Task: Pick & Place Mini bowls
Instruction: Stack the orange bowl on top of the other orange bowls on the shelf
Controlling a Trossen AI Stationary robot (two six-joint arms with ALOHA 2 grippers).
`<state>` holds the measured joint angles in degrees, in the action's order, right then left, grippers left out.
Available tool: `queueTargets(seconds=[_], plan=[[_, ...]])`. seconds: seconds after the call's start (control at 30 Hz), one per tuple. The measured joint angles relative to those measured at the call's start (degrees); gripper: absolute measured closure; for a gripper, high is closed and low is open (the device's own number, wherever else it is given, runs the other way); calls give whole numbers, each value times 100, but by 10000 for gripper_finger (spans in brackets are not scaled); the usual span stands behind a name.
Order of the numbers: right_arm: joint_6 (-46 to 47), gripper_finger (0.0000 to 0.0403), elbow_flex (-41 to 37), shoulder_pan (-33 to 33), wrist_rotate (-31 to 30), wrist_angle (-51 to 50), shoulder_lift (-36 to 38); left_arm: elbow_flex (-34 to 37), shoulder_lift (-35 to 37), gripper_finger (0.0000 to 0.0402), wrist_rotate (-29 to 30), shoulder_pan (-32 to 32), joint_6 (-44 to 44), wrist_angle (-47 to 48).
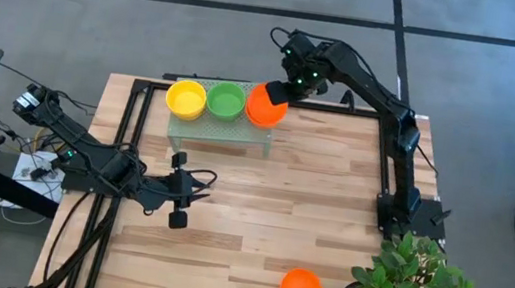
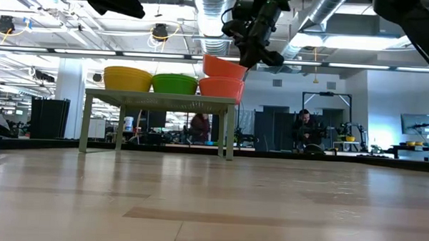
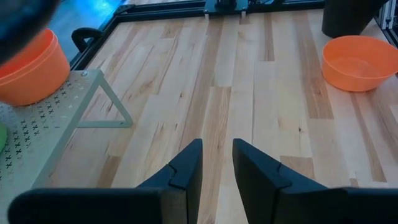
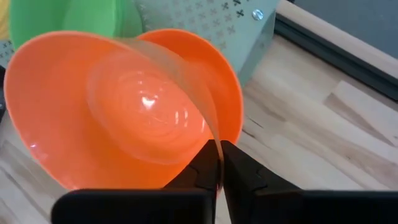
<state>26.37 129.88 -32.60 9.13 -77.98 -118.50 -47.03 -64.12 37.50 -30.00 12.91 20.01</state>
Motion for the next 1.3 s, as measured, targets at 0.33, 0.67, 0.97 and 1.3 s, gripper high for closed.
queueTargets(seconds=[0.33,0.67,0.97,1.3], plan=[[-396,348,0,-15,-197,177,4,0,0,311,0,-2,256,-37],[-400,328,0,-17,-324,264,4,0,0,311,0,-1,258,-37],[-444,353,-15,-17,-324,147,-132,0,0,311,0,0,258,-37],[-724,385,-11,-21,56,286,-251,-2,0,311,0,-1,260,-41]])
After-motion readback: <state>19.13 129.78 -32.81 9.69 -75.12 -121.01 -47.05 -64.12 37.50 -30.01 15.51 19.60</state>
